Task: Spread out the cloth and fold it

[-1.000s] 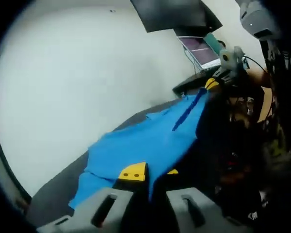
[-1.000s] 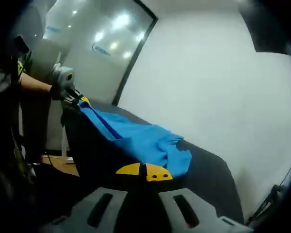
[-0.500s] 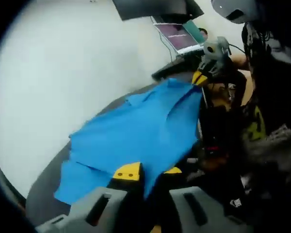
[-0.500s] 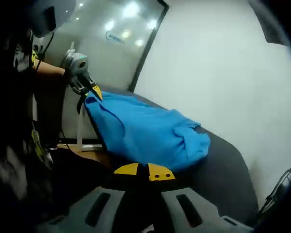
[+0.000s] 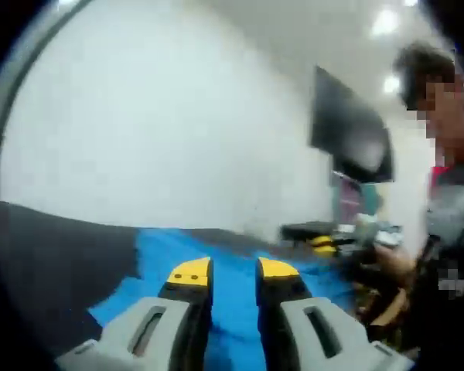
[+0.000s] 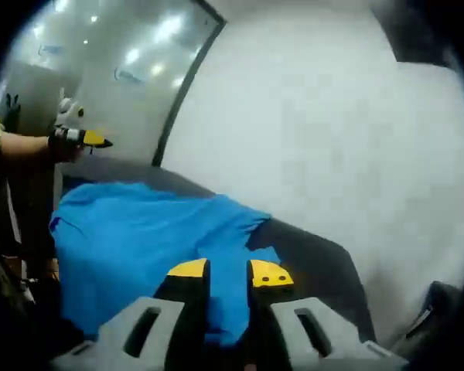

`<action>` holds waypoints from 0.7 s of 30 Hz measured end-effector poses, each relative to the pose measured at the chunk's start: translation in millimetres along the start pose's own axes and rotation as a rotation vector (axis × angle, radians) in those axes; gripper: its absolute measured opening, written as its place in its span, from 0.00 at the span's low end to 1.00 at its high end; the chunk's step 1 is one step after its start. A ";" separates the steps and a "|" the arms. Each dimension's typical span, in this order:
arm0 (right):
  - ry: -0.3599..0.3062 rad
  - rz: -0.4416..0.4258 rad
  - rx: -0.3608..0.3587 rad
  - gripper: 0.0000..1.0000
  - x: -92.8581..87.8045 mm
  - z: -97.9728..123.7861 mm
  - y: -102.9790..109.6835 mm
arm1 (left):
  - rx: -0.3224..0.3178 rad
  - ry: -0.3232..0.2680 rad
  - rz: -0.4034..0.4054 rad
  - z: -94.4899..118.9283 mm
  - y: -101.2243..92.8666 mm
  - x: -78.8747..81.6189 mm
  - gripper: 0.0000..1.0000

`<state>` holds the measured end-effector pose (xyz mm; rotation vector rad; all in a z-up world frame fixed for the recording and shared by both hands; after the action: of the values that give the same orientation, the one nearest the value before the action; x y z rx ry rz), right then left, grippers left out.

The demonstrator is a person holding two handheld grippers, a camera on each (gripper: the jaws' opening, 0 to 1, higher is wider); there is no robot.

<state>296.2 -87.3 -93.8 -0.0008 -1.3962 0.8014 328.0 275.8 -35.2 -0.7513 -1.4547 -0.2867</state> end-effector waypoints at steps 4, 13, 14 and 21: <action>0.044 0.056 0.076 0.17 -8.5 -40.8 8.4 | 0.235 0.056 -0.040 -15.6 57.2 -18.9 0.19; 0.143 0.002 0.011 0.00 -20.7 -53.9 -6.8 | 0.500 0.068 0.041 -8.4 118.3 -56.8 0.20; 0.124 -0.018 0.000 0.00 -15.5 -49.0 -12.3 | 0.446 0.120 0.122 -8.4 112.0 -65.5 0.23; 0.177 0.028 -0.372 0.00 2.8 22.1 -99.1 | 0.424 0.157 0.127 -10.4 106.4 -72.3 0.30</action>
<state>326.2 -169.4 -42.1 -0.3712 -1.3601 0.5407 390.9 329.8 -134.1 -0.4608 -1.2562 0.0612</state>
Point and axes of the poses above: the point that each gripper's makers call its tool centre point, and the gripper's own axes: z roughly backward along the fingers, y roughly to its left, x roughly out of its top, the point moved 2 cm from there along z, roughly backward along the fingers, and after that the axes turned 8 degrees about z, right-handed, at the moved point
